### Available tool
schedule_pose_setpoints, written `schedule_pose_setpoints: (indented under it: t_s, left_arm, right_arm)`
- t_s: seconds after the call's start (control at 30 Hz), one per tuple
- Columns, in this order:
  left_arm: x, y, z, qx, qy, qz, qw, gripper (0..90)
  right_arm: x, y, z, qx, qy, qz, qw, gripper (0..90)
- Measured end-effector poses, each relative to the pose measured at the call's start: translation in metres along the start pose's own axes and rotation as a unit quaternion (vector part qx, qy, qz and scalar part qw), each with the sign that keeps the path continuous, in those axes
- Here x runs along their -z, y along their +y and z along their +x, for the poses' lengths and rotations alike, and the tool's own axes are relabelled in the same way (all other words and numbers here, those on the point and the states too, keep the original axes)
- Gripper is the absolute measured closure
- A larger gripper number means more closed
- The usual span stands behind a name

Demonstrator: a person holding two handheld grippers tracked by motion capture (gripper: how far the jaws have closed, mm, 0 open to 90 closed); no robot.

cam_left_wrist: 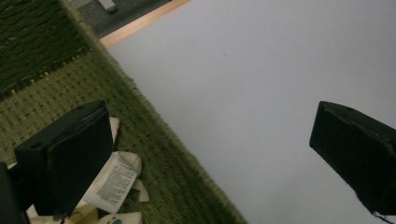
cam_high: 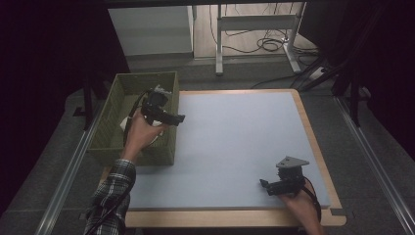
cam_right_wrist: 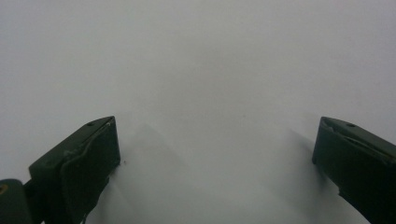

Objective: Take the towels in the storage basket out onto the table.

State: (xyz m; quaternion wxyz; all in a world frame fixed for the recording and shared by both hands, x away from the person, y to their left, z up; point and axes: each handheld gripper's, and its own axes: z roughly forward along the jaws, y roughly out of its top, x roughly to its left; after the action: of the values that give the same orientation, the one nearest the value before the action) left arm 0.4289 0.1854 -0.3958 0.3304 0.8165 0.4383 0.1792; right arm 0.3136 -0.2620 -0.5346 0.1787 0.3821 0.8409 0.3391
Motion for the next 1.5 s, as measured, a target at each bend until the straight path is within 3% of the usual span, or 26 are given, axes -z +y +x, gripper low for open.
schedule_pose_setpoints:
  t_s: [0.2,0.27,0.6,0.73,0.8,0.93,0.97,1.1,1.13,1.2,1.23,1.27,1.3,1.33,1.4,1.43,1.47,1.5]
  left_arm:
    - [0.000,-0.007,0.023,0.025,0.008,0.000,0.9997,0.0]
    - [-0.001,-0.013,0.036,0.040,0.013,-0.001,0.9991,0.1]
    - [-0.012,-0.032,0.070,0.062,0.030,0.021,0.9974,0.6]
    - [-0.021,-0.039,0.081,0.072,0.034,0.045,0.9958,0.7]
    - [-0.030,-0.042,0.087,0.071,0.041,0.072,0.9941,0.7]
    - [-0.040,-0.043,0.093,0.075,0.046,0.100,0.9911,0.7]
    - [-0.047,-0.043,0.097,0.077,0.053,0.121,0.9882,0.7]
    - [-0.059,-0.045,0.105,0.081,0.064,0.156,0.9824,0.6]
    - [-0.059,-0.045,0.105,0.081,0.064,0.156,0.9824,0.7]
    - [-0.070,-0.049,0.110,0.088,0.068,0.186,0.9762,0.9]
    - [-0.073,-0.050,0.111,0.087,0.070,0.194,0.9745,0.9]
    - [-0.073,-0.050,0.111,0.087,0.070,0.194,0.9745,0.9]
    - [-0.081,-0.053,0.114,0.090,0.075,0.214,0.9697,0.9]
    - [-0.084,-0.055,0.116,0.094,0.075,0.221,0.9678,0.9]
    - [-0.088,-0.057,0.117,0.097,0.075,0.225,0.9666,0.9]
    - [-0.091,-0.059,0.119,0.103,0.074,0.233,0.9642,0.9]
    - [-0.096,-0.062,0.121,0.102,0.074,0.260,0.9575,1.2]
    - [-0.098,-0.063,0.121,0.104,0.071,0.264,0.9564,2.2]
  right_arm:
    - [0.000,0.000,0.000,0.000,0.000,0.000,1.0000,0.7]
    - [0.000,0.000,0.000,0.000,0.000,0.000,1.0000,0.8]
    - [0.000,0.000,0.000,0.000,0.000,0.001,1.0000,0.7]
    - [0.000,0.000,0.000,0.000,0.000,0.000,1.0000,0.7]
    - [0.000,0.000,0.000,0.000,0.000,0.000,1.0000,0.7]
    - [0.000,0.000,0.000,0.000,0.000,0.000,1.0000,0.8]
    - [0.000,0.000,0.000,0.000,0.000,0.000,1.0000,0.8]
    - [0.000,0.000,0.000,0.000,0.000,0.000,1.0000,0.7]
    - [0.000,0.000,0.000,0.000,0.000,0.000,1.0000,0.7]
    - [0.000,0.000,0.000,-0.001,0.000,0.000,1.0000,0.8]
    - [0.000,0.000,0.000,-0.001,0.000,0.000,1.0000,0.8]
    - [0.000,0.000,0.000,-0.001,0.000,0.000,1.0000,0.8]
    - [0.000,0.000,0.000,-0.001,0.000,0.000,1.0000,0.7]
    - [0.000,0.000,0.000,0.000,0.000,0.000,1.0000,0.8]
    - [0.000,0.000,0.000,0.000,0.000,0.000,1.0000,0.7]
    - [0.000,0.000,0.000,0.000,0.000,0.000,1.0000,0.7]
    - [0.000,0.000,0.000,0.000,0.000,0.000,1.0000,0.8]
    - [0.000,0.000,0.000,0.000,0.000,0.000,1.0000,0.8]
